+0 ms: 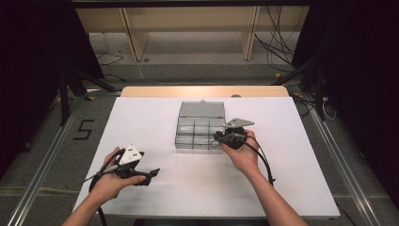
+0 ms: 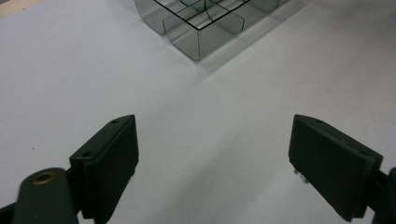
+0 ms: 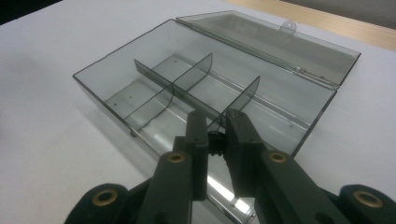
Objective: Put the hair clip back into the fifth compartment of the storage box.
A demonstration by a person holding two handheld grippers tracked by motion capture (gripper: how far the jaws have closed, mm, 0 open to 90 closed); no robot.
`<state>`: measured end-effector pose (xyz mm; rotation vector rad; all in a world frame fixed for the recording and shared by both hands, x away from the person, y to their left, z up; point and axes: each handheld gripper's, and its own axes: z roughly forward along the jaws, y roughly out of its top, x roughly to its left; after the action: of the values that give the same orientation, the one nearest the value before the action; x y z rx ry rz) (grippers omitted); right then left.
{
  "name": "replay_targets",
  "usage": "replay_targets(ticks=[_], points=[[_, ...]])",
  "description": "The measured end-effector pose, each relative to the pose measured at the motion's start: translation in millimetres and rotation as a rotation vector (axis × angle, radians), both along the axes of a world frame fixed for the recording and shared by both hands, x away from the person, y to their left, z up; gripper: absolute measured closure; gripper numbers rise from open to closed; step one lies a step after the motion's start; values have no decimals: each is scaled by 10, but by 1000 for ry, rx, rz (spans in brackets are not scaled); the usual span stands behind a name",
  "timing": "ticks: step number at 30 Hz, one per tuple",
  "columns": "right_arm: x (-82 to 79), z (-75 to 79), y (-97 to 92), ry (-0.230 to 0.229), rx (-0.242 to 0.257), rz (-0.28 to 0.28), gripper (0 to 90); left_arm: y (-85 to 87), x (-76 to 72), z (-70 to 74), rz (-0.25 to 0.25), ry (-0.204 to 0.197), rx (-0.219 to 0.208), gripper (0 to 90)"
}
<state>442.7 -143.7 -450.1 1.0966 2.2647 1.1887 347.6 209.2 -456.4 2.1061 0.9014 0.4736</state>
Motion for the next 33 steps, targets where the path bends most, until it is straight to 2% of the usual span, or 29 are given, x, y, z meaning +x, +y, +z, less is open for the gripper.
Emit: replay_targets(ticks=[33], points=[[126,5,161,24,-16,10,804,2,1,-1,0,0,-2,154]])
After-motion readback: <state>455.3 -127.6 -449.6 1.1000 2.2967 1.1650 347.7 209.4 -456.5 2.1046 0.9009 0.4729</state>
